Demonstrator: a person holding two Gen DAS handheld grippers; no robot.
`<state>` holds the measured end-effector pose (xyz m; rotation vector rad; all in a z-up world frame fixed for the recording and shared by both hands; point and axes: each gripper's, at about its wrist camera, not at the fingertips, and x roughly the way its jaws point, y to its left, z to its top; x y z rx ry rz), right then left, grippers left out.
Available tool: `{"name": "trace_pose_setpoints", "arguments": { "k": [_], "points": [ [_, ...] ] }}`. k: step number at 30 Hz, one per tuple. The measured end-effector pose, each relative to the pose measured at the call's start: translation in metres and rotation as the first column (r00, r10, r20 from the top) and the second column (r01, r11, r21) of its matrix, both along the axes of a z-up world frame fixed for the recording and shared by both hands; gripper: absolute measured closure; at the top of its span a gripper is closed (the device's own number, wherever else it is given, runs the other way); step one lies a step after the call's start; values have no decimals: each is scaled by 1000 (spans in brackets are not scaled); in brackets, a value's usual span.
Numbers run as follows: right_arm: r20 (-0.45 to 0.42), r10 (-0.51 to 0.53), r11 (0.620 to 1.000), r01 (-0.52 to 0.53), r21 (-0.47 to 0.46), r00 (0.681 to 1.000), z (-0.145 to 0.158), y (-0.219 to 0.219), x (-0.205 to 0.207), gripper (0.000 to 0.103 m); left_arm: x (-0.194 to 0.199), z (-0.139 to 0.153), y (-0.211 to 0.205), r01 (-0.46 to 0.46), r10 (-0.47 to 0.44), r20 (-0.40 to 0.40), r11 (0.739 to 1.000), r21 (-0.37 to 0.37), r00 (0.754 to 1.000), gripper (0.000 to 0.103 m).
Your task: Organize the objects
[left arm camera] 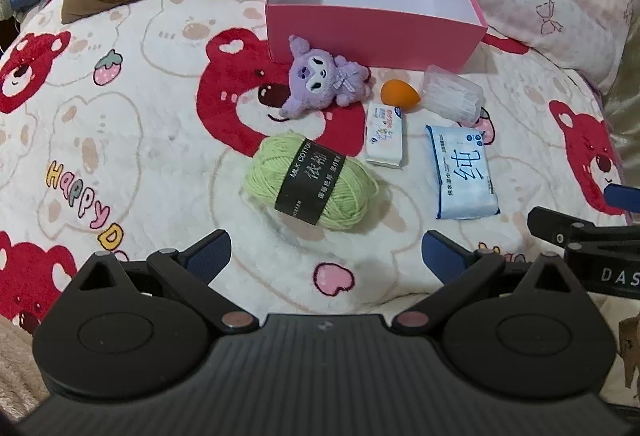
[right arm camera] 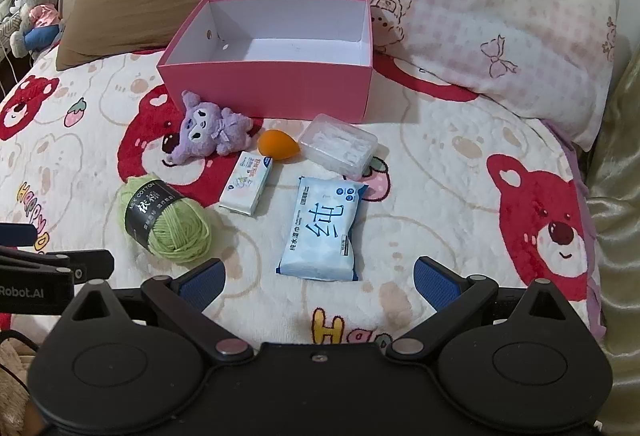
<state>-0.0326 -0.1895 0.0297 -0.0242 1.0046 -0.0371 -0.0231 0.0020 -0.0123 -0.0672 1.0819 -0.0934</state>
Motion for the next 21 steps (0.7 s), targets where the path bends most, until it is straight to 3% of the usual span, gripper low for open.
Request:
{"name": "trace_pose_setpoints", "arguments": {
  "k": [6,10,21],
  "points": [
    [-6,3,1000,-4,-11,1000,-4,1,1,1,1,-2,1,-21,21,-4,1000,-15,1000,0],
    [-9,-5,1000,4,-12,1000,-6,-1,1,1,1,-2,-1,-23,22,7,999,31,1000,0],
    [-10,-14,1000,14,-11,1000,-7,-2,1,2,9,-17,-2,-21,23,-45,999,48,999,1]
  ]
}}
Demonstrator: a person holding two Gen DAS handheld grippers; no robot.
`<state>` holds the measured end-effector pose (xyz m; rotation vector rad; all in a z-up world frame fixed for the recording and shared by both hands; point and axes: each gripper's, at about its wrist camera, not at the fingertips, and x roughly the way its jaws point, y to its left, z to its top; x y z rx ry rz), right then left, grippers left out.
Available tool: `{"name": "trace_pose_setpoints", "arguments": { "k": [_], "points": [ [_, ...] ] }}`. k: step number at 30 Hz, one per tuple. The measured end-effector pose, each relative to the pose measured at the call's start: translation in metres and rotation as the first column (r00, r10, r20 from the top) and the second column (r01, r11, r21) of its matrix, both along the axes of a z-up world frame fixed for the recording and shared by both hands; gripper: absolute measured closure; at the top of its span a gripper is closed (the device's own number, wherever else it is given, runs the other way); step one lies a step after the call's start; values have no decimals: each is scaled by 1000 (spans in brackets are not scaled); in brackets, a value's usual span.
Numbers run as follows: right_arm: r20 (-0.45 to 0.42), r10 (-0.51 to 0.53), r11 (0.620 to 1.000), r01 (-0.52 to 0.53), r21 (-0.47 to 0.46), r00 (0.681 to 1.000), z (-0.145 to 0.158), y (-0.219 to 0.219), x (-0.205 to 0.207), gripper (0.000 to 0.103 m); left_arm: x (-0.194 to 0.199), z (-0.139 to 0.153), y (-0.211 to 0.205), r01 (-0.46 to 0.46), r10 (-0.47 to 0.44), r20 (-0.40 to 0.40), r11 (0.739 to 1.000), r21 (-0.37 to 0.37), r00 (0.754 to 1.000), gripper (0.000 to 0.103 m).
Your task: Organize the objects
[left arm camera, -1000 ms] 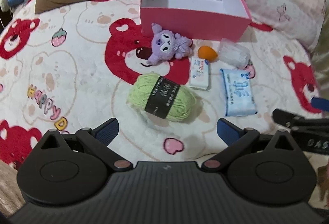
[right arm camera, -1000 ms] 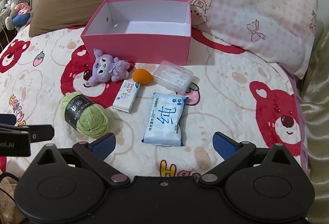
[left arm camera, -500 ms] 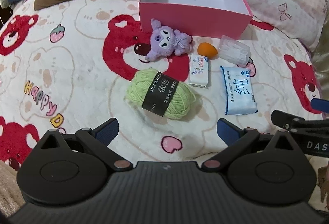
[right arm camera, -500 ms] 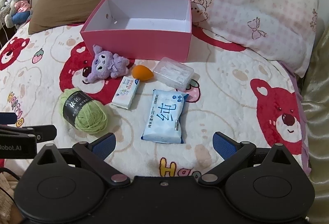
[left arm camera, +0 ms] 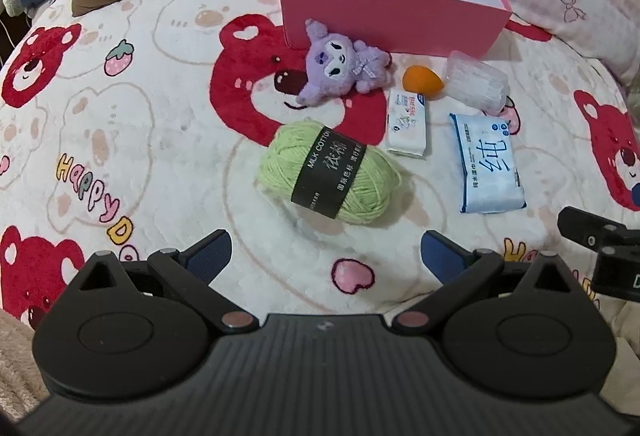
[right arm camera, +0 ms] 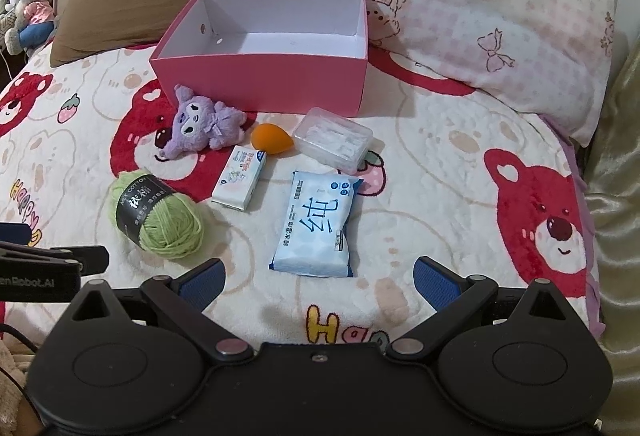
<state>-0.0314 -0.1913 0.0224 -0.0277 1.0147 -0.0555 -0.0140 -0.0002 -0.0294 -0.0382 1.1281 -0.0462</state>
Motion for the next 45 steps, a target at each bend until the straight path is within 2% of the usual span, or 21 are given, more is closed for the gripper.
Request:
{"name": "trace_pose_setpoints", "arguments": {
  "k": [12,16,19,24,30,34,36,41,43,45],
  "points": [
    [4,4,1000,-4,-1,1000,0,-2,0,2,0,9,6,7,-8,-17,998,-67,1000,3],
    [9,50,999,-50,-7,999,5,-1,0,2,1,22,0,88,-88,-11,995,-39,996,3],
    [14,85,996,-85,-21,996,11,-1,-1,2,1,29,-4,158,-158,-38,987,-16,987,3],
    [7,133,991,-133,-22,991,16,3,-3,2,1,34,-3,211,-210,-83,978,-2,974,3],
    [7,155,988,-155,-23,988,20,6,-2,2,1,43,0,228,-231,-93,973,-47,968,3],
    [8,174,985,-174,-19,985,23,9,-2,2,4,48,6,206,-223,-118,968,-142,968,3],
    [12,209,978,-208,-31,978,26,11,-3,2,5,51,8,207,-225,-115,966,-154,967,3],
    [39,319,948,-318,-25,947,37,19,-2,2,15,59,5,228,-238,-115,969,-95,964,9],
    [93,395,917,-399,24,914,43,21,-2,2,24,62,3,235,-246,-137,968,-91,960,11],
    [115,456,886,-462,29,882,45,27,0,2,29,67,2,240,-246,-120,969,-60,962,11]
  ]
}}
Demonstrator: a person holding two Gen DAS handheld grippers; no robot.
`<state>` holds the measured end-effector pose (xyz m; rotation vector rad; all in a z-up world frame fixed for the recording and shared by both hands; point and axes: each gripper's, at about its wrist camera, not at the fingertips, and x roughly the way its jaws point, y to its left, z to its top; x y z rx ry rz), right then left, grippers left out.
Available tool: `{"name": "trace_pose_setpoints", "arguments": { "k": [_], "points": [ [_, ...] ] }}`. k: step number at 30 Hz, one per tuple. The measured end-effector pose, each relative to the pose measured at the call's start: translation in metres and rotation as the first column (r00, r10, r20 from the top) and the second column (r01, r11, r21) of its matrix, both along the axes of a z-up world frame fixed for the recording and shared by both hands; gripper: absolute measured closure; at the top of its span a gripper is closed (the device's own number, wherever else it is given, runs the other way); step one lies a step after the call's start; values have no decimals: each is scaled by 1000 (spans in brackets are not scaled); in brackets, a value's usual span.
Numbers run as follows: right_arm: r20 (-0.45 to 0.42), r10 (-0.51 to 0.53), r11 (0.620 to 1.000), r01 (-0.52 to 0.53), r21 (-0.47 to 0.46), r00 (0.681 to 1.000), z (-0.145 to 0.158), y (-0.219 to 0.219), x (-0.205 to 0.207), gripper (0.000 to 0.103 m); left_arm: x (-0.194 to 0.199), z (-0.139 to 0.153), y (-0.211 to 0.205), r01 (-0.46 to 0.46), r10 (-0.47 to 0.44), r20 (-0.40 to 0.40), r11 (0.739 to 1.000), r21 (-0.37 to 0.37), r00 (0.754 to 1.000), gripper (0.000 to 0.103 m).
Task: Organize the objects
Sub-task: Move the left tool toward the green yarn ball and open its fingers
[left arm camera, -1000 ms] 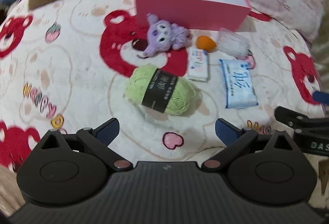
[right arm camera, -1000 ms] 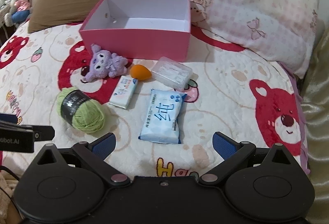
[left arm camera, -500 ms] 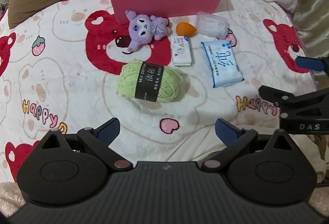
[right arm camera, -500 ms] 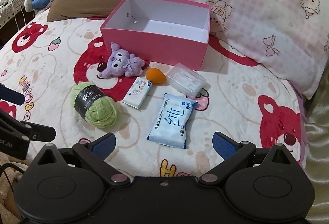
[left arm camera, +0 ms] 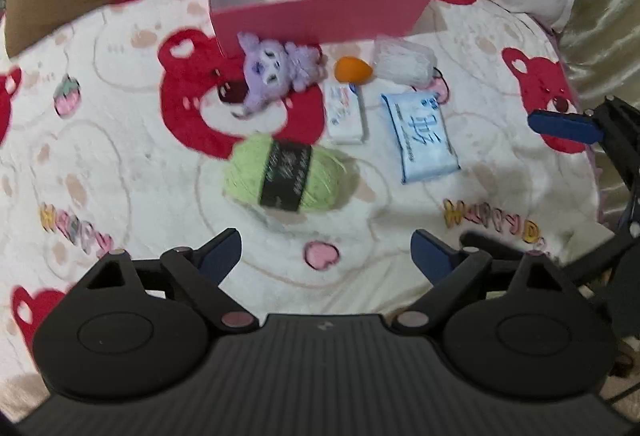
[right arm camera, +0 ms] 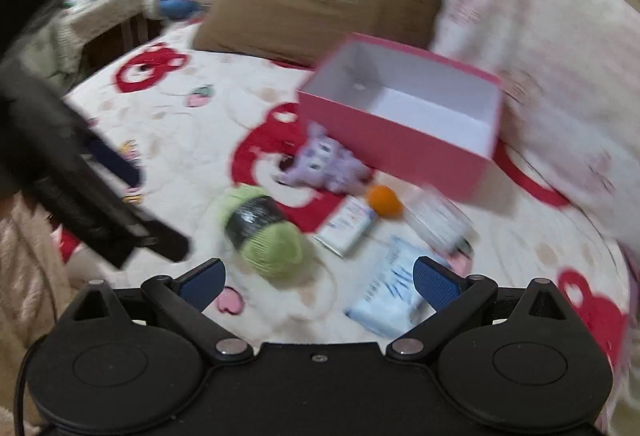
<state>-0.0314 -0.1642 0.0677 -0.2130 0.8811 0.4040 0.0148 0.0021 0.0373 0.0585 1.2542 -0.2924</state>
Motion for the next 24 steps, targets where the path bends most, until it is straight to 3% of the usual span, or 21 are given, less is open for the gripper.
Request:
{"name": "trace_pose_setpoints", "arguments": {
  "k": [3,8,15,18,20,24],
  "points": [
    [37,67,998,-67,-10,997,1,11,4,2,8,2,6,-42,41,34,999,20,999,11],
    [61,146,988,-148,37,987,-3,18,14,2,26,-14,26,-192,194,42,981,-41,980,11],
    [31,363,932,-363,5,931,-15,48,26,3,45,-42,44,-316,319,33,945,-83,947,11],
    [-5,395,919,-395,-2,919,-27,57,40,5,50,-52,55,-402,409,32,906,-129,912,11],
    [-29,405,914,-405,-2,914,-34,60,50,14,53,-57,62,-432,441,46,892,-136,896,11],
    [-86,383,923,-384,-1,920,-48,66,65,14,53,-65,69,-418,429,56,898,-139,902,11]
  ]
}}
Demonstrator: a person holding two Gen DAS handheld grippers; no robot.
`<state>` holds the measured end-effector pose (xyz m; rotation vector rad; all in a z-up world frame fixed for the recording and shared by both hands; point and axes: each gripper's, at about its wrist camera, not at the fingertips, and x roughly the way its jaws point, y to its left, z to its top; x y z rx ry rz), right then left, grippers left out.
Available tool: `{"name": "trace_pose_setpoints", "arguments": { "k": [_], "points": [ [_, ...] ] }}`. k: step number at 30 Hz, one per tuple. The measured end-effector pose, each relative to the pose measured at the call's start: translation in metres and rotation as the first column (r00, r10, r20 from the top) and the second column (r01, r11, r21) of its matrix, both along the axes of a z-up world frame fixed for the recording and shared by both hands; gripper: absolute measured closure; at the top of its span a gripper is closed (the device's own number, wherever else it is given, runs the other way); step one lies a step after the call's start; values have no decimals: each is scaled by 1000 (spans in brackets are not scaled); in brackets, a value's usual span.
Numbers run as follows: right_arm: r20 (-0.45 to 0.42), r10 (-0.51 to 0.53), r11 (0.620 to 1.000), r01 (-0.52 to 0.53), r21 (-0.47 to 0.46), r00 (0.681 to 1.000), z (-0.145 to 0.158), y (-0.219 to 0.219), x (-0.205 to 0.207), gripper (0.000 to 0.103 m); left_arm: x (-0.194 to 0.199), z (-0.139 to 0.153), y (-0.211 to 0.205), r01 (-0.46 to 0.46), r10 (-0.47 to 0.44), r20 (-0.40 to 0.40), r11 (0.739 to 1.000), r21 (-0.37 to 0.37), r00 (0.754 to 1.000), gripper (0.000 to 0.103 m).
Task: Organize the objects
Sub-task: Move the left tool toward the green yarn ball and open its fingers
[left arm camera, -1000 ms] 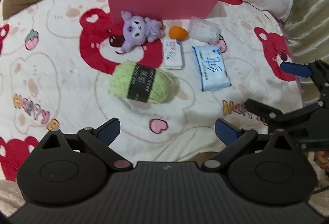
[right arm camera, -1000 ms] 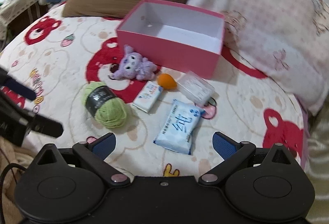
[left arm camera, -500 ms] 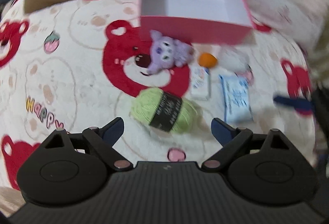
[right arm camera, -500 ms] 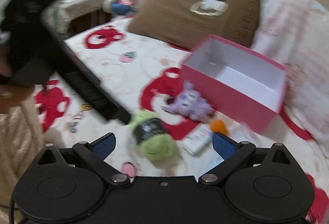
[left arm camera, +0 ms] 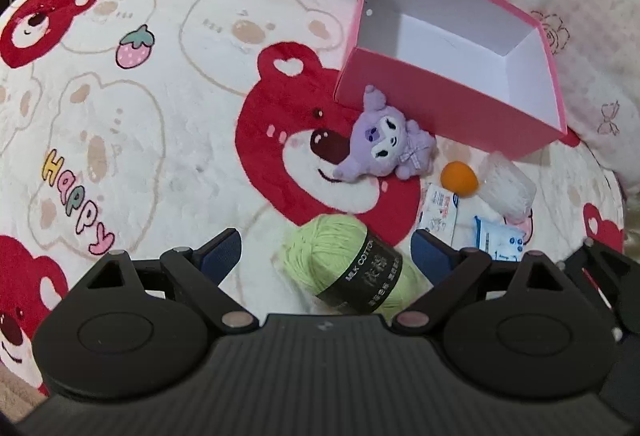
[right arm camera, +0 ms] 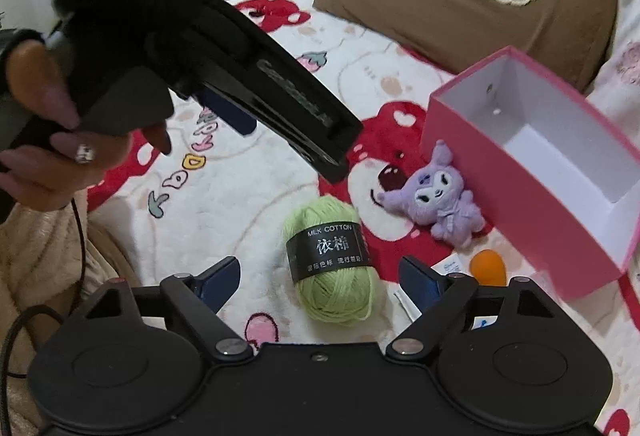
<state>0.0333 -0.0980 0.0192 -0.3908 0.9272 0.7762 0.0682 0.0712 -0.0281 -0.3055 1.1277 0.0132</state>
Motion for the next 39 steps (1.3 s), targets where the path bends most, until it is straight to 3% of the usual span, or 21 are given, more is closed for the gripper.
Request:
{"name": "trace_pose_setpoints", "arguments": {
  "k": [3,7,10,16,19,21,24,28,31,35,39],
  "points": [
    [-21,11,1000,-11,-20,1000,-12,8,3,14,-1,-7,1,23,-23,3,999,-28,1000,11],
    [-28,4,1000,-5,-31,1000,-26,19,6,15,2,-19,-8,89,-88,-22,996,30,996,11],
    [7,-5,999,6,-36,1000,-30,27,9,15,3,-30,-4,99,-101,-59,995,-21,993,11],
    [8,49,993,-48,-112,999,-40,38,11,19,3,-40,-2,89,-92,-65,995,-37,994,14],
    [1,54,990,-54,-130,999,-46,37,17,21,0,-45,4,20,-23,-58,999,-50,998,23],
    [21,59,985,-55,-164,998,-50,37,20,21,-5,-47,6,-30,26,-50,997,-72,998,23],
    [21,110,970,-103,-221,994,-48,39,24,21,-8,-51,10,-39,25,-80,982,-187,996,24],
    [-15,137,962,-137,-235,990,-33,41,33,21,-16,-59,9,-58,42,-75,973,-222,996,24],
    [-49,173,956,-179,-231,984,-26,45,33,21,-17,-69,7,-79,50,-106,953,-292,993,27],
    [-92,196,953,-212,-218,976,-36,47,30,21,-16,-79,0,-78,49,-111,960,-269,993,32],
    [-64,181,963,-190,-191,981,-56,37,33,21,-9,-94,5,-99,66,-135,960,-262,989,33]
  ]
}}
